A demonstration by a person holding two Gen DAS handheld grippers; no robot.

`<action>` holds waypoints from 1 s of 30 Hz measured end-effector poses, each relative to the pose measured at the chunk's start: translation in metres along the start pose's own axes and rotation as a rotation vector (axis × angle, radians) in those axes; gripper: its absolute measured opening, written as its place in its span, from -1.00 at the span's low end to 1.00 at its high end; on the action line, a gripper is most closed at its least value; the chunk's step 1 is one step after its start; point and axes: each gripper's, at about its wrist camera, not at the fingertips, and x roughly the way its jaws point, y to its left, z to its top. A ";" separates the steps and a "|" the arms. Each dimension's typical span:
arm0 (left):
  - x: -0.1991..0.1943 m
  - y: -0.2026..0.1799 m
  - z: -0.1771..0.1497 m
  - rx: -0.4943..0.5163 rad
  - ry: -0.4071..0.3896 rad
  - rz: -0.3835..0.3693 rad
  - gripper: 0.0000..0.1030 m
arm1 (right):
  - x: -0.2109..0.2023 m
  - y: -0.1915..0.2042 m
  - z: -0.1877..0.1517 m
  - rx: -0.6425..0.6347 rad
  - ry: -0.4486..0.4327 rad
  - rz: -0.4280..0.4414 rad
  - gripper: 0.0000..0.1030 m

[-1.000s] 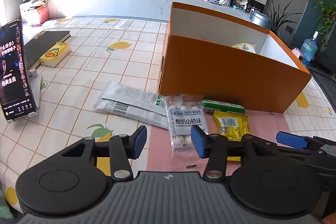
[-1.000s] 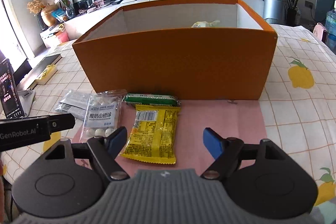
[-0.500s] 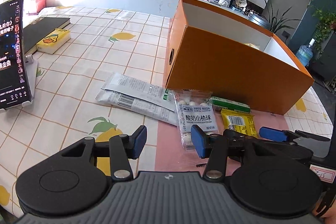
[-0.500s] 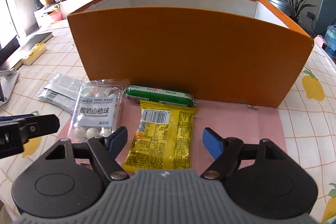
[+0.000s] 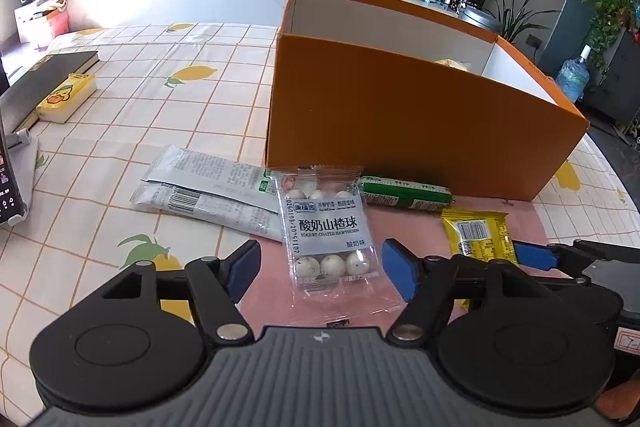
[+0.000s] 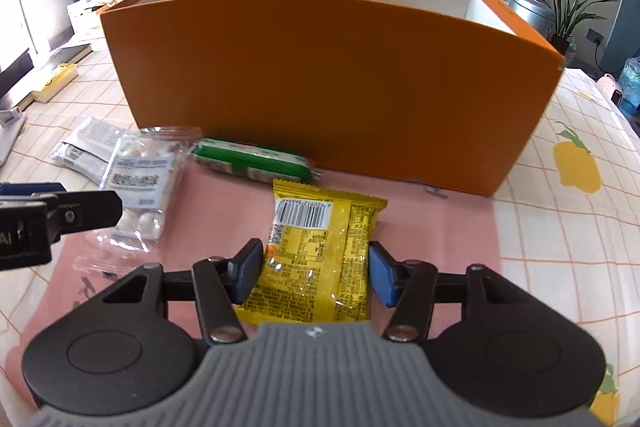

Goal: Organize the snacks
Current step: 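Grasp the clear yogurt-ball pack with the left gripper while the right grasps the yellow biscuit packet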

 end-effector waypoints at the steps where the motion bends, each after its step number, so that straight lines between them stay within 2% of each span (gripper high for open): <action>1: 0.003 -0.005 0.001 0.009 0.002 0.012 0.62 | -0.001 -0.003 -0.001 -0.001 0.002 -0.001 0.06; 6: 0.017 -0.021 0.001 0.034 0.012 0.076 0.66 | -0.002 -0.016 -0.004 0.033 0.009 0.018 0.06; 14: 0.035 -0.033 0.005 0.043 0.024 0.173 0.66 | -0.002 -0.017 -0.007 0.020 -0.010 0.030 0.09; 17: 0.037 -0.034 0.006 0.048 0.015 0.197 0.58 | -0.002 -0.017 -0.007 0.022 -0.018 0.029 0.10; 22: 0.038 -0.037 0.005 0.075 0.018 0.202 0.38 | -0.001 -0.019 -0.007 0.040 -0.022 0.029 0.21; 26: 0.036 -0.038 0.005 0.080 0.019 0.200 0.33 | -0.002 -0.024 -0.006 0.067 -0.036 0.036 0.21; 29: 0.034 -0.036 0.004 0.079 0.020 0.197 0.30 | -0.003 -0.024 -0.005 0.067 -0.048 0.042 0.16; 30: 0.032 -0.036 0.004 0.080 0.020 0.197 0.29 | -0.003 -0.023 -0.005 0.065 -0.046 0.050 0.04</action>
